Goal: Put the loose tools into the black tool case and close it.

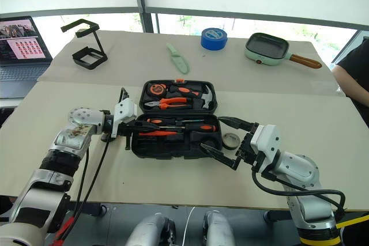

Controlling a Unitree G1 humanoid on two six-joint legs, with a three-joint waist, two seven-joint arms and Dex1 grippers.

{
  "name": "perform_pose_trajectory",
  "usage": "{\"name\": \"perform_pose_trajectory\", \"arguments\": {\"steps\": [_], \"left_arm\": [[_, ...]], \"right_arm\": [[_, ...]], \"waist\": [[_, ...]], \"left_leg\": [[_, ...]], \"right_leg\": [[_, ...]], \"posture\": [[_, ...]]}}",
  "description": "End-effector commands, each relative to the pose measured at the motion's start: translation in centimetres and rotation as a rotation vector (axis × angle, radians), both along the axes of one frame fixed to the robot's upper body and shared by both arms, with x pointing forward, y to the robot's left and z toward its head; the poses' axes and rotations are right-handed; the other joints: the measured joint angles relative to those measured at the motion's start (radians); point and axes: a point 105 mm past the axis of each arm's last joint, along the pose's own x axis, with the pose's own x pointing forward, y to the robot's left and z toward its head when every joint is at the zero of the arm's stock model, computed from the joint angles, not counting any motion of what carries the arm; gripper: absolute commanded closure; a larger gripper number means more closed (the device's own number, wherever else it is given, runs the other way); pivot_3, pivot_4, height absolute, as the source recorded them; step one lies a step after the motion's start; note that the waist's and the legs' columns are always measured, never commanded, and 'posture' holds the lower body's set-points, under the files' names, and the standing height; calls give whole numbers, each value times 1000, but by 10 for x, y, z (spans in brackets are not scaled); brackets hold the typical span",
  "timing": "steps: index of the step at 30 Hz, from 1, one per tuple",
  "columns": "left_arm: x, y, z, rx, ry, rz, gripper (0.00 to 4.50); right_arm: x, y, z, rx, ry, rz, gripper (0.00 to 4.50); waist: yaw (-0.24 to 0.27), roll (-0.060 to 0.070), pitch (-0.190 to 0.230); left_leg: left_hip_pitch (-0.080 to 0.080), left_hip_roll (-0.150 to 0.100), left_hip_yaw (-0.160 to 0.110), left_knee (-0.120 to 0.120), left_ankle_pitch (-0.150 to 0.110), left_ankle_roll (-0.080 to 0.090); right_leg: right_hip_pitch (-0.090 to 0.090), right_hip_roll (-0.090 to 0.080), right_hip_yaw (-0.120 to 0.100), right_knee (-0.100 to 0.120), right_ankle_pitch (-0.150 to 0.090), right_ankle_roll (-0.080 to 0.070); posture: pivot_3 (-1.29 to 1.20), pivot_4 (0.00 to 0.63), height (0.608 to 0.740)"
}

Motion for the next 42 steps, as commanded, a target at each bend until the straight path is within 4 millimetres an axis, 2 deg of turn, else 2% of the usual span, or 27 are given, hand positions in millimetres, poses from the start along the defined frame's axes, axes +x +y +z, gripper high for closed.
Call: {"name": "perform_pose_trajectory", "arguments": {"steps": [1,6,10,12,15,18,20,21,23,25,27,29,30,31,33,37,39,42], "left_arm": [[-5,-5,-5,22,-28,-43,4441],[2,-12,10,-51,-47,-13,4441],[-3,-7,-1,15,-24,-20,4441],[-2,-4,1,-13,-26,3,4441],[-1,3,20,-142,-46,47,4441],[-9,30,50,-343,-130,136,4441],[-17,49,63,-456,-167,209,3916],[-21,57,63,-463,-169,241,3666],[-34,89,58,-461,-203,375,2968],[-46,120,52,-444,-225,517,2147],[-60,151,42,-423,-229,651,1539],[-83,188,28,-388,-205,823,727],[-96,207,22,-356,-205,915,466],[-107,221,19,-339,-199,984,63],[-124,240,14,-320,-176,1087,20],[-146,257,2,-258,-117,1207,20],[-144,256,2,-270,-87,1266,20],[-126,231,11,-344,-42,1256,20]], "right_arm": [[-1,0,11,1,-65,9,0],[1,2,10,-3,-65,11,0],[1,2,10,-3,-69,13,0],[2,2,11,-3,-72,15,0],[2,0,12,-3,-76,13,0],[0,-7,13,-9,-79,15,0],[-1,-10,14,-10,-81,25,0],[-2,-11,14,-12,-81,31,0],[-6,-14,12,-24,-74,55,0],[-8,-19,11,-30,-76,59,0],[-10,-22,9,-48,-83,59,0],[-11,-28,4,-86,-103,52,0],[-12,-32,2,-98,-111,44,0],[-14,-34,0,-105,-112,46,0],[-16,-36,-4,-115,-107,59,0],[-17,-42,-14,-119,-60,66,0],[-15,-44,-14,-93,-32,70,0],[-10,-42,-12,-87,-53,77,0]], "waist": [[1,0,0],[4,0,0],[7,0,0],[6,0,0],[1,0,0],[-5,0,0],[-10,0,0],[-11,0,0],[-13,0,0],[-16,1,0],[-17,1,0],[-18,1,0],[-17,1,0],[-17,1,0],[-11,1,0],[7,1,0],[8,1,-1],[12,1,-1]], "left_leg": [[0,0,0,0,0,0],[0,0,0,0,0,0],[0,0,0,0,0,0],[0,0,0,0,0,0],[0,0,0,0,0,0],[-1,0,0,0,0,0],[0,1,0,0,0,0],[1,1,0,0,0,0],[2,1,0,0,0,0],[4,1,0,-1,0,0],[5,1,0,-2,0,0],[5,1,0,-2,-1,0],[5,1,0,-3,-1,-1],[5,1,0,-3,-1,-1],[6,1,0,-4,-4,-3],[6,1,-1,-4,-8,-9],[7,1,0,-4,-8,-9],[7,1,-1,-4,-8,-9]], "right_leg": [[0,0,0,0,0,0],[0,0,0,0,0,0],[0,0,0,0,0,1],[0,0,0,0,0,1],[0,0,0,0,0,1],[-1,-1,0,0,0,0],[-1,-1,2,0,0,0],[-1,-2,3,0,1,0],[0,-2,5,0,1,0],[2,-2,6,0,0,0],[3,-4,8,-1,0,0],[2,-5,9,-1,0,0],[2,-6,9,-2,0,0],[2,-6,9,-2,0,1],[2,-7,9,-2,-1,3],[0,-9,8,-3,-4,7],[-1,-10,9,-3,-4,6],[0,-10,9,-4,-4,6]], "posture": [[0,150,740],[0,150,740],[0,150,740],[0,150,740],[0,150,740],[0,150,740],[0,150,740],[0,150,740],[0,150,740],[0,150,740],[0,150,740],[0,150,740],[0,150,740],[0,150,740],[0,150,740],[0,150,740],[0,150,740],[0,150,740]]}}
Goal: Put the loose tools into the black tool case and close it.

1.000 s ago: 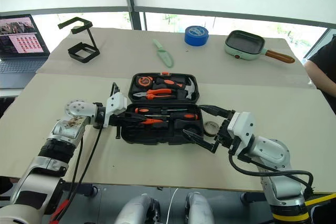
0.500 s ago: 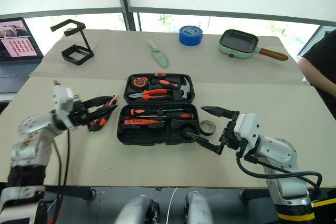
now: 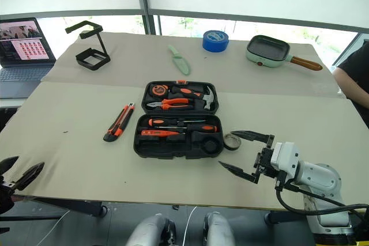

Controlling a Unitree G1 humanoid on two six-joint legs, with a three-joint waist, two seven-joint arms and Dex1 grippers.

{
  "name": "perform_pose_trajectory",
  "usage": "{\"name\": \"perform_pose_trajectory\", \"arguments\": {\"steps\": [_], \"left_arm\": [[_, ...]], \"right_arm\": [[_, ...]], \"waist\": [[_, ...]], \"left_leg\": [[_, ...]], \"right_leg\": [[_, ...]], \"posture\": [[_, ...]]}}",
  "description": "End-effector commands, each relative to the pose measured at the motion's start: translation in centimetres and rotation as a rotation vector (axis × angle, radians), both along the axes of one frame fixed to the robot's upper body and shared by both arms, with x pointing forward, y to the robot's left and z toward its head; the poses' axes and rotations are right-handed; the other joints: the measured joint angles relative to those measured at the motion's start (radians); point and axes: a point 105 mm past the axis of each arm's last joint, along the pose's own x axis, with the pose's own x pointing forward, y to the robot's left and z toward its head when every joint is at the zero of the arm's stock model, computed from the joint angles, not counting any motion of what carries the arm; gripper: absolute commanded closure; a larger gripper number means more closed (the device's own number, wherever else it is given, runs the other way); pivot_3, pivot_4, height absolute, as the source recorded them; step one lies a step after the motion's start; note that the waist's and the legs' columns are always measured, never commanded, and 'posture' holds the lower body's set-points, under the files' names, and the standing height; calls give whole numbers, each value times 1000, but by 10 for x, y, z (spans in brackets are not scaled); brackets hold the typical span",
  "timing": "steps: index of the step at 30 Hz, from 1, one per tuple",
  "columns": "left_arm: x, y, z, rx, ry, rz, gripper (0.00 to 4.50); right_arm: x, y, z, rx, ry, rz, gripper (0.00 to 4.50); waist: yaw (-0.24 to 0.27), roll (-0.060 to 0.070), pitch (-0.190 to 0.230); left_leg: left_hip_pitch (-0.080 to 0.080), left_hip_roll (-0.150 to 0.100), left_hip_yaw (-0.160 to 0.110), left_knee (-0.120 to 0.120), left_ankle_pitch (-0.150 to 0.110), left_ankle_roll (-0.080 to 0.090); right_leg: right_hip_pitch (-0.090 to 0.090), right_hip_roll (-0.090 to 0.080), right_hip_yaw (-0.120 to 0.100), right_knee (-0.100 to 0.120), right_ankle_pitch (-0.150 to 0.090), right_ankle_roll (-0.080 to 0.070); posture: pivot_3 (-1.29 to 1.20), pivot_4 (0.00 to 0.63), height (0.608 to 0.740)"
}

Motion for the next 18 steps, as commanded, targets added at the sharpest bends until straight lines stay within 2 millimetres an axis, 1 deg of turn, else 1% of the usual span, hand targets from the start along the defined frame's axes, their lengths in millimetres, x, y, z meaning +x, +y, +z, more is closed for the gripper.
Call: {"name": "perform_pose_trajectory", "arguments": {"steps": [1,3,4,5,6,8,9,12,14,15,18], "left_arm": [[33,-46,28,-93,-53,-77,20],[56,-73,38,-74,-49,-104,20],[61,-81,41,-73,-47,-109,20],[66,-84,41,-79,-23,-90,20],[74,-92,40,-103,13,-95,20],[84,-106,37,-118,76,-99,20],[89,-113,38,-116,81,-115,20],[113,-133,29,-88,132,-125,20],[126,-138,21,-75,162,-105,20],[133,-145,19,-75,159,-117,20],[146,-162,10,-90,191,-148,20]], "right_arm": [[5,2,15,26,-58,19,0],[7,7,19,36,-64,35,0],[7,8,20,38,-65,38,0],[7,10,20,41,-67,41,0],[8,12,22,47,-68,47,0],[7,15,25,55,-73,59,0],[7,17,27,57,-76,65,0],[9,24,35,83,-89,84,0],[11,28,38,92,-97,93,0],[11,30,40,100,-102,97,0],[12,35,43,109,-110,107,0]], "waist": [[2,0,0],[8,0,0],[10,0,0],[9,0,0],[7,0,0],[-2,0,0],[-8,0,0],[-11,0,0],[-10,0,0],[-11,0,0],[-12,0,0]], "left_leg": [[0,0,0,0,0,0],[0,0,0,0,0,0],[1,-1,-1,0,0,-1],[1,-1,0,0,1,-1],[1,-1,0,0,1,-1],[6,-1,1,-4,1,-1],[10,-1,2,-6,1,-1],[15,-1,4,-12,3,-2],[15,-1,4,-12,3,-4],[16,-1,4,-12,4,-5],[17,-1,5,-12,4,-5]], "right_leg": [[0,0,0,0,0,0],[1,-1,0,1,2,-3],[3,-1,0,2,4,-6],[5,0,0,2,5,-6],[6,1,0,2,5,-6],[10,4,1,1,5,-6],[13,5,2,0,5,-6],[14,8,4,0,4,-7],[14,11,4,0,4,-7],[15,11,4,0,4,-7],[15,12,5,0,4,-7]], "posture": [[0,150,740],[0,150,740],[0,150,740],[0,150,740],[0,150,740],[0,150,740],[0,150,740],[0,150,740],[0,150,740],[0,150,740],[0,150,740]]}}
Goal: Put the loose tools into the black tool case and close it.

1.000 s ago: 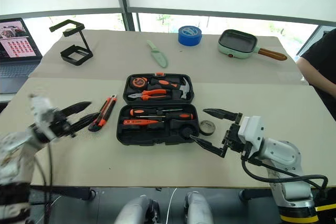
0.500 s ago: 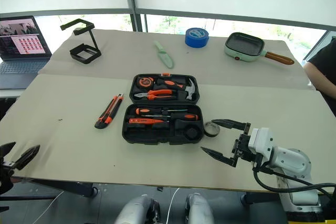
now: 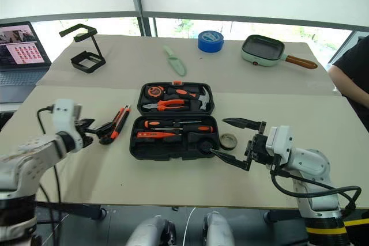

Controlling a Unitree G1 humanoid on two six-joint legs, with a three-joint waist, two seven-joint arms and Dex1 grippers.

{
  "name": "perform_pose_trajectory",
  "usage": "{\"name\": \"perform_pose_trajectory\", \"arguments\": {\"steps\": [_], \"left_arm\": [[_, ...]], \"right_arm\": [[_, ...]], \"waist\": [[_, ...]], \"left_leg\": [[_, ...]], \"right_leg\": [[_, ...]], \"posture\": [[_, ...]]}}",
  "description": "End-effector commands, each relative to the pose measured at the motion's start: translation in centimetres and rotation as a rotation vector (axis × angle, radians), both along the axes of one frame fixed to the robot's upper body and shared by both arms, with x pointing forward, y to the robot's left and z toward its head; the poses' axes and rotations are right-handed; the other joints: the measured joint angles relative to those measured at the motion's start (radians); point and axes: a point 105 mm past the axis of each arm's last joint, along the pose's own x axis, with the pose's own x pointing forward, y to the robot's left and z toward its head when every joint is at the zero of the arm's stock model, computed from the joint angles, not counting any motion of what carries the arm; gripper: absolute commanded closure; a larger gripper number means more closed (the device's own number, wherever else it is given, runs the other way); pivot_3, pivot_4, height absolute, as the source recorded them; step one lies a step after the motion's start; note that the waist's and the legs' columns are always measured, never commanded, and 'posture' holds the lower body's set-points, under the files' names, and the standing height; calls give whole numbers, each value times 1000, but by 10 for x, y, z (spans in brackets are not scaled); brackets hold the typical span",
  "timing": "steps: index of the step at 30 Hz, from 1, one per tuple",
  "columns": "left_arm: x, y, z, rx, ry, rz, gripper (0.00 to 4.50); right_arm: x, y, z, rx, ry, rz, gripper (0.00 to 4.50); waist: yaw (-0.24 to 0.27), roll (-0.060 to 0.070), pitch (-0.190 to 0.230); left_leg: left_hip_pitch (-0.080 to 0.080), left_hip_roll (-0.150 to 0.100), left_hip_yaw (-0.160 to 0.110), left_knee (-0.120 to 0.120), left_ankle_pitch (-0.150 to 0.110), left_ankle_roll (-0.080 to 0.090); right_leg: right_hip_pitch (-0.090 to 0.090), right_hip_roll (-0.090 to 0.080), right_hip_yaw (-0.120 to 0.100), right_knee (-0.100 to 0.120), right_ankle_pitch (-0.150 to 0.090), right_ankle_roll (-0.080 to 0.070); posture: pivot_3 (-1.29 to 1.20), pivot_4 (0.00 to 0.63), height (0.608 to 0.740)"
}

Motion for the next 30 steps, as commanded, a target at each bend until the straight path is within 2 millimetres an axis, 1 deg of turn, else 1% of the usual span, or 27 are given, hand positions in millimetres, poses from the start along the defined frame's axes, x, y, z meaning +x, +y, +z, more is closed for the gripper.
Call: {"name": "perform_pose_trajectory", "arguments": {"steps": [1,5,8,10,12,13,14,15,16,17,18,19,21,22,23,25,26,27,29,30], "left_arm": [[12,-9,-5,25,15,-3,20],[16,-9,-13,58,43,-3,20],[14,-18,-21,30,67,-51,800],[12,-16,-17,8,35,-63,1494],[12,-12,-4,-26,-40,-69,2202],[12,-5,0,-31,-57,-52,2634],[12,2,3,-24,-73,-37,2797],[12,9,8,-7,-99,-34,2803],[13,14,15,1,-141,-48,2803],[13,16,29,21,-211,-99,2803],[13,17,38,37,-258,-139,2803],[10,10,50,45,-312,-246,2803],[-4,-14,70,49,-410,-512,2803],[-13,-26,78,70,-456,-657,2803],[-19,-34,79,93,-455,-756,2803],[-30,-49,77,123,-418,-935,2803],[-37,-64,71,157,-373,-1053,2803],[-42,-73,68,181,-343,-1134,2803],[-47,-90,54,252,-268,-1252,2803],[-46,-98,46,284,-225,-1272,2803]], "right_arm": [[-2,7,12,25,-38,21,0],[-1,9,16,33,-52,18,0],[0,8,17,42,-57,6,0],[-1,8,16,41,-57,3,0],[-1,7,16,40,-58,-4,0],[-1,7,16,40,-59,-8,0],[-1,6,15,40,-59,-10,0],[-1,6,15,40,-59,-12,0],[-2,5,15,39,-59,-14,0],[-2,4,16,37,-58,-15,0],[-2,3,16,36,-58,-15,0],[-3,0,16,26,-54,-15,0],[-4,-7,18,9,-49,-21,0],[-4,-11,20,-3,-48,-28,0],[-4,-15,21,-12,-46,-36,0],[-5,-21,22,-26,-39,-49,0],[-7,-24,22,-40,-28,-51,0],[-9,-26,21,-50,-20,-51,0],[-14,-28,20,-70,4,-52,0],[-16,-29,20,-77,18,-53,0]], "waist": [[0,0,0],[1,0,0],[1,0,0],[2,0,0],[2,0,0],[2,0,0],[1,0,0],[1,0,0],[1,0,0],[1,0,0],[1,0,0],[1,0,0],[2,0,0],[3,0,0],[5,0,1],[9,0,1],[10,1,1],[11,1,1],[11,1,1],[11,1,1]], "left_leg": [[0,0,0,0,0,0],[0,0,0,0,0,0],[0,0,0,0,0,0],[0,0,0,0,0,0],[0,0,0,0,0,-1],[0,0,0,0,0,-1],[-1,0,0,0,0,-1],[-1,0,0,0,0,-1],[-1,0,0,0,0,-1],[-1,0,0,0,0,-1],[-2,0,0,0,0,-1],[-3,0,0,0,0,-1],[-4,0,0,0,-1,-1],[-6,0,0,0,-1,-2],[-6,0,0,0,-1,-2],[-7,0,0,0,-1,-2],[-7,0,0,0,-1,-2],[-7,0,0,0,-1,-2],[-7,0,0,0,-1,-1],[-7,0,0,0,-1,0]], "right_leg": [[0,0,0,0,0,0],[-1,-1,0,0,0,0],[-1,-3,1,0,0,0],[-1,-6,1,0,0,0],[-1,-6,0,0,0,0],[-1,-6,0,0,0,0],[-1,-7,0,0,0,0],[-1,-7,0,0,0,0],[-1,-7,0,0,0,0],[-2,-7,0,0,0,0],[-3,-6,0,0,0,0],[-3,-6,0,0,0,-1],[-5,-7,0,-1,0,-1],[-5,-7,-1,-1,0,-1],[-6,-8,-1,-1,0,-1],[-6,-9,-3,-2,0,-1],[-5,-9,-3,-3,0,-1],[-5,-8,-3,-3,0,-1],[-4,-7,-3,-4,-1,-1],[-4,-6,-3,-3,-1,0]], "posture": [[0,150,740],[0,150,740],[0,150,740],[0,150,740],[0,150,740],[0,150,740],[0,150,740],[0,150,740],[0,150,740],[0,150,740],[0,150,740],[0,150,740],[0,150,740],[0,150,740],[0,150,740],[0,150,740],[0,150,740],[0,150,740],[0,150,740],[0,150,740]]}}
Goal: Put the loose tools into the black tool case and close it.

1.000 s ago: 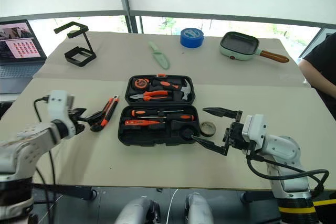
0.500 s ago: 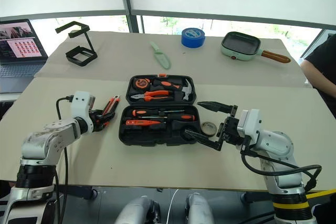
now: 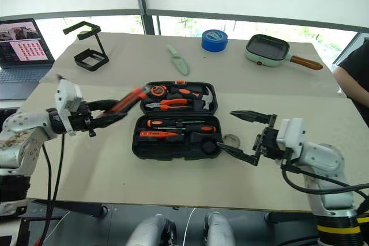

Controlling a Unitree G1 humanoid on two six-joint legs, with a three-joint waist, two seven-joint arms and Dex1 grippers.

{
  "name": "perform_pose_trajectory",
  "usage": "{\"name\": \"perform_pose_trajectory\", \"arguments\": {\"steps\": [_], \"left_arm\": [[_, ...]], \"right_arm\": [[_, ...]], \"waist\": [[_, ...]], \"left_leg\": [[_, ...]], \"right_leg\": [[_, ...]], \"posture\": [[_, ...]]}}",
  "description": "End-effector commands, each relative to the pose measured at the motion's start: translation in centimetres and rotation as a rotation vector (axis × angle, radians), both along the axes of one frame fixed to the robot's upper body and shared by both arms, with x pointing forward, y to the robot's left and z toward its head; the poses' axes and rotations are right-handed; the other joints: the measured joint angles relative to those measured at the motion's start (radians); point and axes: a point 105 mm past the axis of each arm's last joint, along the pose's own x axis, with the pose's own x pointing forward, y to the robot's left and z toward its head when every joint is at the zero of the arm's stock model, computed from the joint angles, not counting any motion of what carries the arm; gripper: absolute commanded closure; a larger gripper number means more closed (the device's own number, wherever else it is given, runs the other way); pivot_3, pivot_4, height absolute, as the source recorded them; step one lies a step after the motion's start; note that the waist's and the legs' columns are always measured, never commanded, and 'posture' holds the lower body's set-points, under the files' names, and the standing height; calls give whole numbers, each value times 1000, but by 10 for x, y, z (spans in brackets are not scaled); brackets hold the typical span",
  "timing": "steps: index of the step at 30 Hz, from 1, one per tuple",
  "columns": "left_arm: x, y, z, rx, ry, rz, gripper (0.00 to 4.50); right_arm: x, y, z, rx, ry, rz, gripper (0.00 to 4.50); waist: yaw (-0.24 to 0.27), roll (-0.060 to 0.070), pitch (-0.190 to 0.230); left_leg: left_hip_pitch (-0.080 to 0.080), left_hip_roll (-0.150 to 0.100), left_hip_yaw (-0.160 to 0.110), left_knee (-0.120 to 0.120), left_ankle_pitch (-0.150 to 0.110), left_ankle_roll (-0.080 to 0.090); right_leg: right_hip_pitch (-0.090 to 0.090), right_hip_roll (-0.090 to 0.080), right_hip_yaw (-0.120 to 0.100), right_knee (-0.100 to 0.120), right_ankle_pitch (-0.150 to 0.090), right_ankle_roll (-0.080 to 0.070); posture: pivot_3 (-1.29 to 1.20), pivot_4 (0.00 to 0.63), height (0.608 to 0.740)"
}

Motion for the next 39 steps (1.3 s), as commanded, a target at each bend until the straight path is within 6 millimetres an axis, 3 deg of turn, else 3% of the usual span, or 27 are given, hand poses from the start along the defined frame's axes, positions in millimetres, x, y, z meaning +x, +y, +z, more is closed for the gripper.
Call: {"name": "perform_pose_trajectory", "arguments": {"steps": [1,15,30,32,33,37,39], "left_arm": [[-6,-28,-17,173,7,-121,2803],[7,-59,-45,290,-50,-160,2803],[5,-67,-65,292,44,-149,2803],[6,-70,-65,280,13,-174,1800],[8,-72,-64,265,1,-167,1593],[18,-76,-50,158,-101,-173,77],[21,-75,-42,94,-123,-169,77]], "right_arm": [[-12,-2,11,-6,-4,13,0],[-26,1,3,-33,60,8,0],[-22,4,-2,-26,61,-5,0],[-22,5,-3,-23,63,-5,0],[-22,5,-3,-23,64,-4,0],[-20,6,-4,-20,67,-3,0],[-20,6,-4,-20,68,-4,0]], "waist": [[0,0,0],[-3,0,0],[2,0,0],[5,0,0],[6,0,0],[8,0,0],[9,0,0]], "left_leg": [[0,0,0,0,0,1],[-1,0,0,3,1,13],[-1,0,0,4,0,15],[-1,0,0,4,0,15],[-1,0,0,4,-1,15],[-1,0,0,4,-1,16],[-1,0,0,4,-1,17]], "right_leg": [[0,1,0,0,0,1],[0,4,3,0,-5,9],[1,1,3,0,-5,10],[1,1,2,0,-5,10],[1,1,2,0,-5,10],[2,-1,2,0,-5,10],[1,-1,2,-1,-3,7]], "posture": [[0,150,740],[0,150,740],[0,150,740],[0,150,740],[0,150,740],[0,150,740],[0,150,740]]}}
